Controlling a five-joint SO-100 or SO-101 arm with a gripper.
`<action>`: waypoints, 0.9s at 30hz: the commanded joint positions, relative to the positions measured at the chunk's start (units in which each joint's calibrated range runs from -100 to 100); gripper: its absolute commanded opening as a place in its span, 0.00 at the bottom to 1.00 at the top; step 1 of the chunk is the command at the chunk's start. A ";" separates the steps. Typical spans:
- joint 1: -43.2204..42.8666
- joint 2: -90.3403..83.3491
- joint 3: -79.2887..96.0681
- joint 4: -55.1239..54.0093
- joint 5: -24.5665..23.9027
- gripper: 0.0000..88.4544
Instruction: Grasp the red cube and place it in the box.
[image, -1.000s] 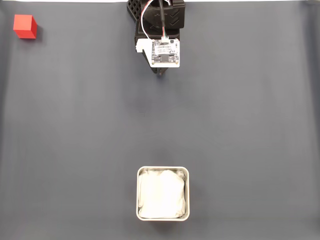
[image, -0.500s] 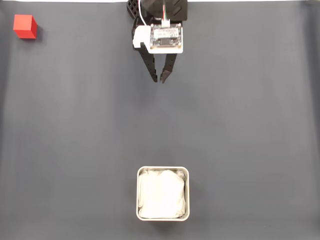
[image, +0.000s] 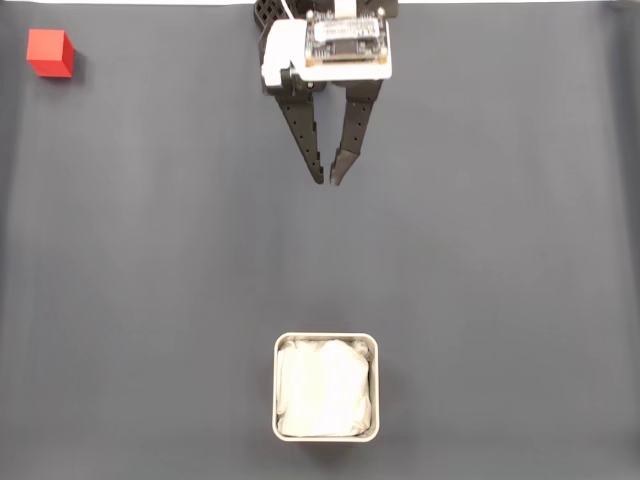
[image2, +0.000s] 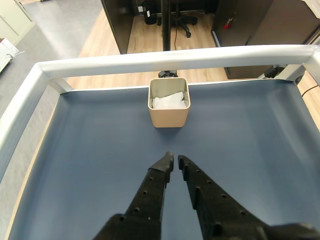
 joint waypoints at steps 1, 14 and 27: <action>0.19 1.89 -6.09 1.76 0.39 0.00; 4.59 8.48 -15.21 4.88 0.49 0.00; 10.06 8.65 -15.30 4.88 0.05 0.00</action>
